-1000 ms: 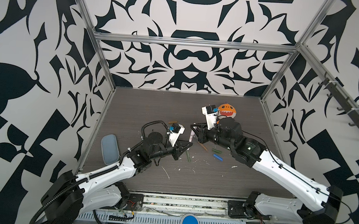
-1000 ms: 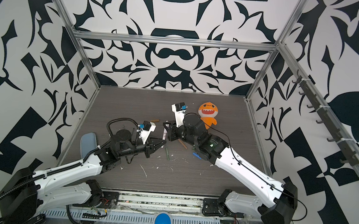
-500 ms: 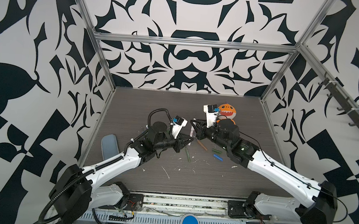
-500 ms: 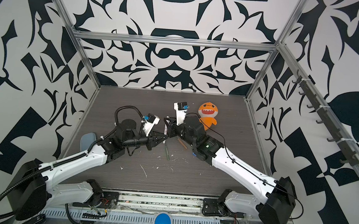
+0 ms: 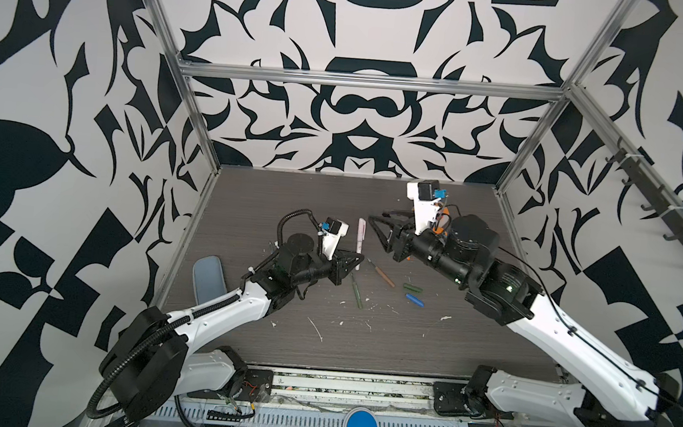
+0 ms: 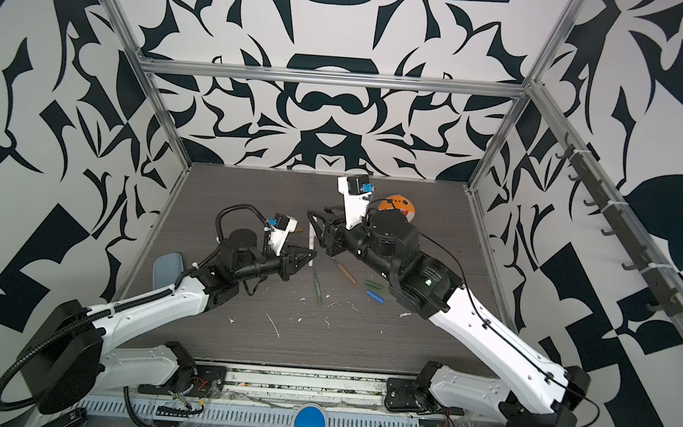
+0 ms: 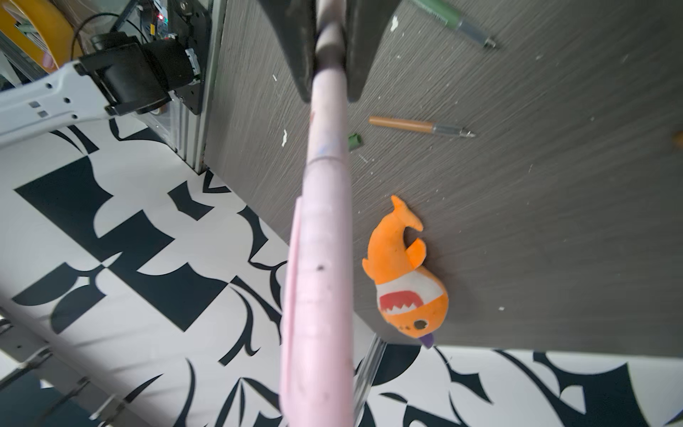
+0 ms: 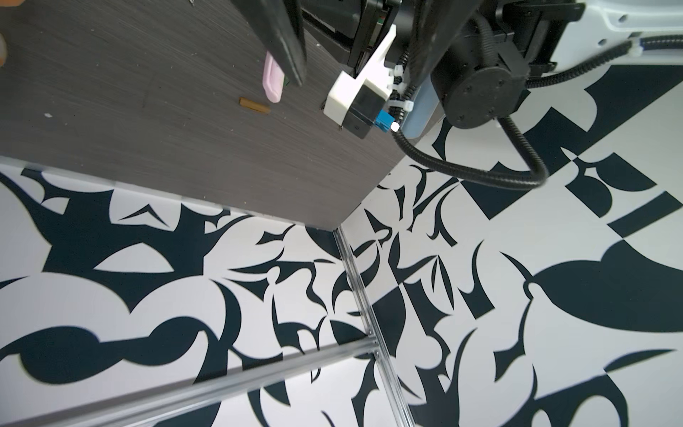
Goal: Insert the pens into the pen caps
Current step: 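Open the right gripper and draw it back while the left holds the capped pen, then carry the capped pink pen away with the left gripper and lay it down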
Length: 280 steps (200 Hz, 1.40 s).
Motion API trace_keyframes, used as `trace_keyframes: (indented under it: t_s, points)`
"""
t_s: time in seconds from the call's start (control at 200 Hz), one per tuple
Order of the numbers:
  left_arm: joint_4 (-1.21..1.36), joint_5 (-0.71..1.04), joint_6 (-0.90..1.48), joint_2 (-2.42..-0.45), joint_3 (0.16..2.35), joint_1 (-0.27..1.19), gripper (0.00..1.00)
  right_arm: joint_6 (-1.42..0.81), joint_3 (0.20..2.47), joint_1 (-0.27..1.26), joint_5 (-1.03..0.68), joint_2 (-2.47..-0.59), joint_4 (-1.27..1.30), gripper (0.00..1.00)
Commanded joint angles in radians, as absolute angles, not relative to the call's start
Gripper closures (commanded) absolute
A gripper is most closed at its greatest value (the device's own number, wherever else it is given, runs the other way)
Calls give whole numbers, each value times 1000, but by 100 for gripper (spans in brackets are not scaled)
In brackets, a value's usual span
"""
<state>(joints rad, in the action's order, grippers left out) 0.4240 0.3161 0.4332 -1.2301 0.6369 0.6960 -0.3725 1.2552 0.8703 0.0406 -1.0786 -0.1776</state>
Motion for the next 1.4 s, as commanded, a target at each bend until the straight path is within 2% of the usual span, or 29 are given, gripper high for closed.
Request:
trace_keyframes:
  t_s: [0.0,0.145,0.32,0.55,0.67,0.86,1.16,1.235,1.395]
  points:
    - [316,201,442,-1216,696,680,100,-349,1164,871,145,-1019,-173,51]
    - [11,75,498,-1283,866,567,100,-363,984,830,236,-982,-166,52]
    - [-309,8,480,-1515,1102,394,100,-454,799,702,174,-1006,-86,52]
    - [-630,-122,339,-1872,1424,358,100,-474,668,628,113,-1073,29,52]
    - [-690,-166,303,-2006,1519,347,100,-453,604,628,130,-1073,93,53]
    - [-755,-170,281,-2145,1647,321,100,-557,481,627,296,-1069,199,53]
    - [-863,-162,236,-2303,1801,310,100,-548,484,627,369,-1064,174,53]
    - [-875,-163,230,-2312,1816,310,91,-545,484,627,372,-1068,173,53]
    - [-885,-165,220,-2295,1821,310,84,-539,489,627,377,-1078,171,53]
